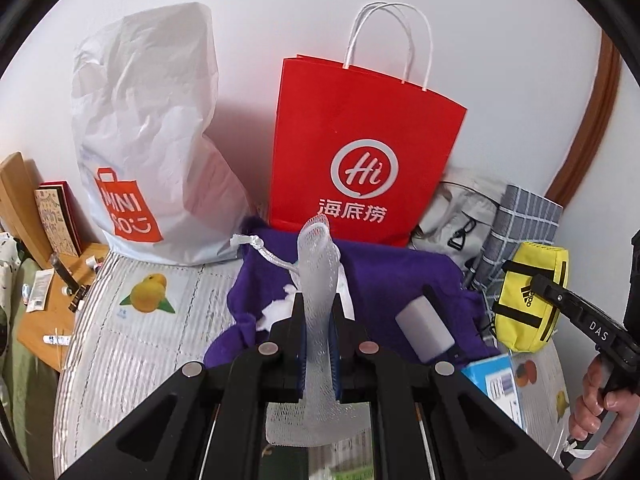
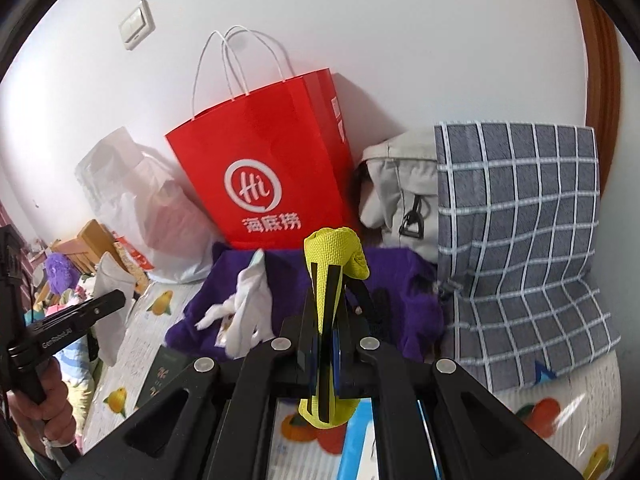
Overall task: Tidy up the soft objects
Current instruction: 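Carry the mesh bag with the left tool while the right tool carries the pouch toward the towel, then lower and open both tools to drop the mesh bag and yellow pouch onto the towel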
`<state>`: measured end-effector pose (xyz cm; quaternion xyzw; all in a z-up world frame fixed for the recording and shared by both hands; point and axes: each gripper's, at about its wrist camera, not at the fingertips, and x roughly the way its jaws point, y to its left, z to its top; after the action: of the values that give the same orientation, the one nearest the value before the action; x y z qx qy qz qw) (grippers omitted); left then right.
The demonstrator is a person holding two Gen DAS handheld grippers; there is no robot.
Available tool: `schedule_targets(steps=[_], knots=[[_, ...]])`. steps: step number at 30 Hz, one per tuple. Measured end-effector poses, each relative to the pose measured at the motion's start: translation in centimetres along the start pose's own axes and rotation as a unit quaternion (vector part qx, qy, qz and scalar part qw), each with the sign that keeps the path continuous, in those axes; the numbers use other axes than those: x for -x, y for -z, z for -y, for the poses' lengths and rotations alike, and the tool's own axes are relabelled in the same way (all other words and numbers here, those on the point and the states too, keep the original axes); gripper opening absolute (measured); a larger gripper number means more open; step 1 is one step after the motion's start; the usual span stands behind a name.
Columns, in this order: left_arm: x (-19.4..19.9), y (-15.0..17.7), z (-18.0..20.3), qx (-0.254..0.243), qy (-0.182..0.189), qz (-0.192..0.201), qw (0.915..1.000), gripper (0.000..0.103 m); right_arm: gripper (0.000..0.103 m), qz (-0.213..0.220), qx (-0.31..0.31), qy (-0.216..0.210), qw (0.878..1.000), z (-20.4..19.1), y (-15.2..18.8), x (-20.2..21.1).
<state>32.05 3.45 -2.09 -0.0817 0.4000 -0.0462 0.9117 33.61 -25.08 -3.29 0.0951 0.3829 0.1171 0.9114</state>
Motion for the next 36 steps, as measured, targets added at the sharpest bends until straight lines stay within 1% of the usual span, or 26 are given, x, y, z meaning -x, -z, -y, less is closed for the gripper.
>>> schedule_targets(steps=[3,5,11,14,17,20,22,28,31,33,36], knots=[[-1.4,-0.1,-0.3,0.006,-0.006,-0.005,0.9999,0.009,0.005,0.004,-0.007,0.018,1.0,0.6,-0.7,-1.3],[-2.6,-0.1,-0.6,0.011,-0.007,-0.014,0.9998,0.009,0.005,0.002,-0.012,0.019,1.0,1.1,-0.7,-2.3],[-5.3,-0.9,-0.6,0.015,-0.009,-0.023,0.9996,0.009,0.005,-0.027,-0.009,0.018,0.999,2.1,-0.5,-4.9],[-7.2,-1.3,-0.8,0.023,-0.008,-0.035,0.9991,0.009,0.005,-0.041,-0.007,0.02,0.999,2.5,-0.1,-5.8],[-8.6,-1.0,-1.1,0.028,-0.001,-0.04,0.9988,0.009,0.005,-0.05,-0.009,0.022,0.998,2.9,0.1,-6.6],[-10.4,-0.6,-1.6,0.033,-0.002,-0.059,0.9977,0.009,0.005,-0.061,-0.005,0.026,0.998,3.0,0.5,-7.6],[-11.0,-0.5,-2.0,0.034,-0.007,-0.066,0.9972,0.009,0.005,-0.07,-0.005,0.027,0.997,3.2,0.7,-8.3],[-12.1,-0.2,-3.1,0.043,0.003,-0.082,0.9957,0.009,0.005,-0.09,0.009,0.046,0.995,3.1,1.4,-10.1],[-12.8,0.0,-2.9,0.04,0.009,-0.095,0.9947,0.009,0.006,-0.099,0.008,0.04,0.994,3.0,1.6,-10.8],[-13.1,0.1,-2.7,0.038,0.007,-0.098,0.9945,0.009,0.006,-0.103,0.013,0.042,0.994,2.7,1.8,-11.1],[-13.8,0.2,-2.5,0.037,0.013,-0.101,0.9941,0.009,0.009,-0.103,0.017,0.043,0.994,2.4,1.9,-11.4]])
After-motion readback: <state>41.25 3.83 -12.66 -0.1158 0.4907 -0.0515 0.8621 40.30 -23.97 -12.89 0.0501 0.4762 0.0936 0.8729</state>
